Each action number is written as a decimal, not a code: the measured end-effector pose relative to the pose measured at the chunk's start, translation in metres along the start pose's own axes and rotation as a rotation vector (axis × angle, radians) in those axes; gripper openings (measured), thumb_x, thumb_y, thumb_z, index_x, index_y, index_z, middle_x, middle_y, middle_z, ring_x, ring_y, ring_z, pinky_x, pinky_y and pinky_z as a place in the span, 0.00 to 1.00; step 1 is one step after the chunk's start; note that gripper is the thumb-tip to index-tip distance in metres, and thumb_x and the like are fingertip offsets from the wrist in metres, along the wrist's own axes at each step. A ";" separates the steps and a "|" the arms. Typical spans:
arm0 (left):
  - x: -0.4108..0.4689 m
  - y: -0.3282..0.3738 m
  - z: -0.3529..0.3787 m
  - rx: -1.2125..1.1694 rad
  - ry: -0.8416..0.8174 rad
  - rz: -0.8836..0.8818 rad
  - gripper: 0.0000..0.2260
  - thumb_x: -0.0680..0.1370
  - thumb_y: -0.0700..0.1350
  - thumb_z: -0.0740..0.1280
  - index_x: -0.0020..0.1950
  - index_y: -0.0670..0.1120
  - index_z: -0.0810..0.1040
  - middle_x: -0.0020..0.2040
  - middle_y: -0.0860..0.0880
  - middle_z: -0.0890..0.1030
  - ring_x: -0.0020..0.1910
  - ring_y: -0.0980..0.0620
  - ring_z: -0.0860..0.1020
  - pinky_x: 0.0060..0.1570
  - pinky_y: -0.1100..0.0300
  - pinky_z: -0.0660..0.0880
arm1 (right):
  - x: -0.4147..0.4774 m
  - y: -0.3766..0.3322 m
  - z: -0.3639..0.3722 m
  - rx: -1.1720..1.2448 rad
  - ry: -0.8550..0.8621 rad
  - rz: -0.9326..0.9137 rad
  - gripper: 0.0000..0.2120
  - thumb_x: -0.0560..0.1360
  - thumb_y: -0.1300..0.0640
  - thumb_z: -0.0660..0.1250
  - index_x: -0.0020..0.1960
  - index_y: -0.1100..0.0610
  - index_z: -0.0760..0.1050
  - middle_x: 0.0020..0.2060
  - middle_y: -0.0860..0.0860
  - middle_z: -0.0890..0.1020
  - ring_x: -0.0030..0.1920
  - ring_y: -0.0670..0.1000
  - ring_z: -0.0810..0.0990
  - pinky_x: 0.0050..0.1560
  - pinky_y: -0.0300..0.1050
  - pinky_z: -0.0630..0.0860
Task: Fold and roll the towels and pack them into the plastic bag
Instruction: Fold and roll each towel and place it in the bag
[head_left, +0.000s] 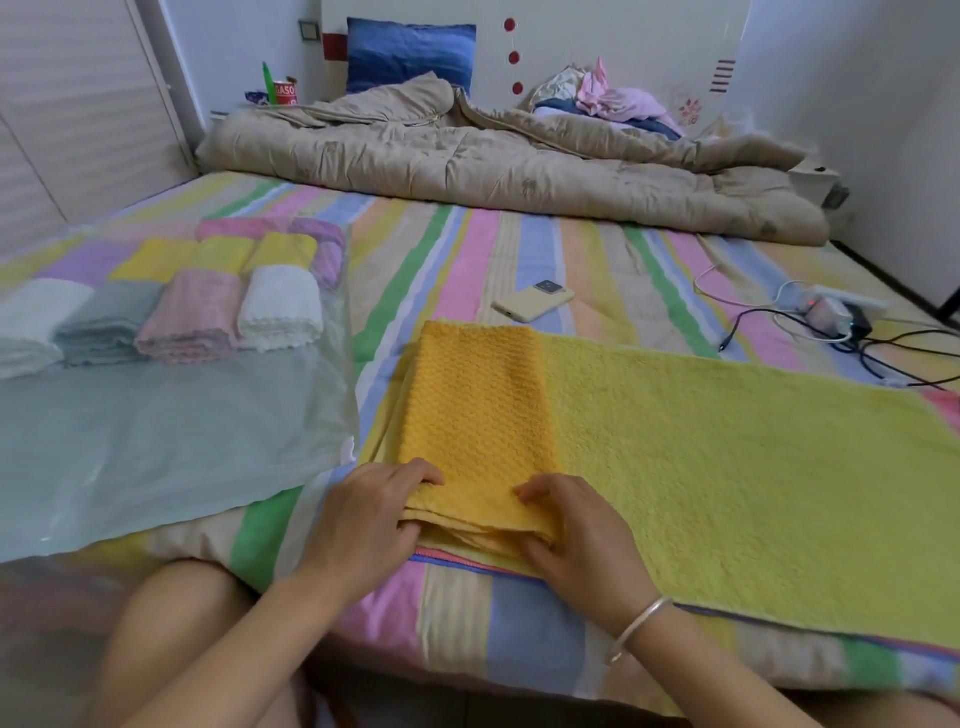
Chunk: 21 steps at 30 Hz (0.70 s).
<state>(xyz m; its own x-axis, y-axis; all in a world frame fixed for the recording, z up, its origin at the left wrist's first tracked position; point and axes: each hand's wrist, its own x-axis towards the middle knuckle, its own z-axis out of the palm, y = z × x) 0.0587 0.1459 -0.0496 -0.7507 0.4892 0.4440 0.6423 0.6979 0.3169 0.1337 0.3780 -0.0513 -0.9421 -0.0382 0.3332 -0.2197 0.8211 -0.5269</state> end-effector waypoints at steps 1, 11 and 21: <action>-0.001 -0.001 -0.001 -0.001 -0.007 0.004 0.23 0.60 0.39 0.63 0.53 0.56 0.75 0.40 0.54 0.81 0.40 0.47 0.79 0.35 0.54 0.77 | 0.001 0.001 0.002 0.014 0.011 0.033 0.16 0.66 0.48 0.64 0.54 0.46 0.72 0.52 0.41 0.78 0.55 0.45 0.77 0.53 0.45 0.75; -0.003 -0.008 -0.012 -0.444 -0.031 -0.252 0.15 0.67 0.40 0.64 0.49 0.57 0.81 0.44 0.62 0.83 0.41 0.61 0.80 0.39 0.63 0.75 | -0.010 0.014 -0.021 0.064 -0.255 -0.176 0.32 0.65 0.56 0.61 0.69 0.51 0.66 0.69 0.42 0.69 0.74 0.42 0.58 0.71 0.36 0.59; 0.001 -0.008 -0.018 -0.593 0.043 -0.382 0.11 0.74 0.39 0.68 0.47 0.56 0.81 0.42 0.56 0.83 0.44 0.56 0.81 0.45 0.53 0.78 | 0.009 0.024 -0.014 -0.090 0.047 -0.222 0.10 0.74 0.52 0.63 0.55 0.48 0.76 0.58 0.40 0.79 0.67 0.43 0.71 0.63 0.40 0.70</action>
<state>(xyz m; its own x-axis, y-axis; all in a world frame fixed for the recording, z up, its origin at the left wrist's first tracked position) 0.0558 0.1315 -0.0368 -0.9416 0.2367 0.2396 0.3201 0.4076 0.8552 0.1234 0.4056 -0.0503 -0.8602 -0.1984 0.4698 -0.3943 0.8430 -0.3660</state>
